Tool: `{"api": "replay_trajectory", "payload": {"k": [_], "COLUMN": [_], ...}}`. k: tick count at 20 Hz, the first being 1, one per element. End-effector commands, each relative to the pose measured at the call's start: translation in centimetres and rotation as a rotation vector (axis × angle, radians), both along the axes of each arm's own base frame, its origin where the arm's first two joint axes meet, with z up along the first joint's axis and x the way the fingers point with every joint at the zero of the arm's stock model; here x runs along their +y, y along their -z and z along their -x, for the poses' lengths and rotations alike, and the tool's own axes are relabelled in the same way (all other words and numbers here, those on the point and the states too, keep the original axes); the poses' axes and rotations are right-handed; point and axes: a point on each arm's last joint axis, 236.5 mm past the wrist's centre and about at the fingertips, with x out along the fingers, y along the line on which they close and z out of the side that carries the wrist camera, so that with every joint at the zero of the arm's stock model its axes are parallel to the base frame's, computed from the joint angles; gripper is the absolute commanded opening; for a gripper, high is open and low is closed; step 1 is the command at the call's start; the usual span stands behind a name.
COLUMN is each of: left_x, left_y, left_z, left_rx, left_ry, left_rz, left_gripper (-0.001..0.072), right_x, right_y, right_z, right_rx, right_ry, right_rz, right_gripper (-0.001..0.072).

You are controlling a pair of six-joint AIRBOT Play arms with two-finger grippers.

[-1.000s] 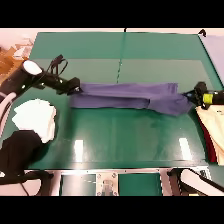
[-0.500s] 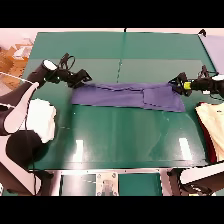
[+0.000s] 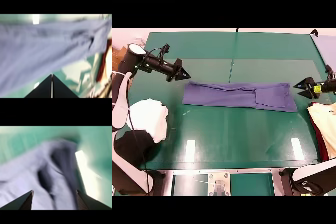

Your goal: Fold the shirts.

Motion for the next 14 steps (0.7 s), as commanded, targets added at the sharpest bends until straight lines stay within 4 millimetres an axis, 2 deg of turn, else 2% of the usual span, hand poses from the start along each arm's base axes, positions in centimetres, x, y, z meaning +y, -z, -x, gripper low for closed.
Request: {"api": "replay_trajectory", "payload": {"k": [1, 3, 5, 10, 14], "left_x": [0.3, 0.3, 0.3, -1.3, -3.4], "left_y": [-0.2, 0.2, -0.1, -3.3, -4.3], "left_z": [2.5, 3.2, 3.7, 6.1, 8.4], "left_rx": [0.046, 0.022, -0.01, -0.089, -0.123], "left_ry": [0.095, 0.129, 0.159, 0.225, 0.255], "left_rz": [-0.069, -0.168, -0.258, -0.337, -0.349], "left_gripper": [0.002, 0.0019, 0.0019, 0.0019, 0.0019], "right_x": [0.2, 1.8, 2.5, 3.9, 5.4], "right_y": [2.9, 4.0, 4.8, 5.5, 5.5], "right_z": [2.5, 2.3, 1.8, 1.2, -0.2], "right_rx": [0.076, 0.063, 0.05, 0.024, 0.011], "right_ry": [-0.087, -0.121, -0.118, -0.167, -0.219], "right_rz": [-0.071, -0.158, -0.213, -0.227, -0.212], "right_gripper": [0.061, 0.061, 0.061, 0.061, 0.061]}}
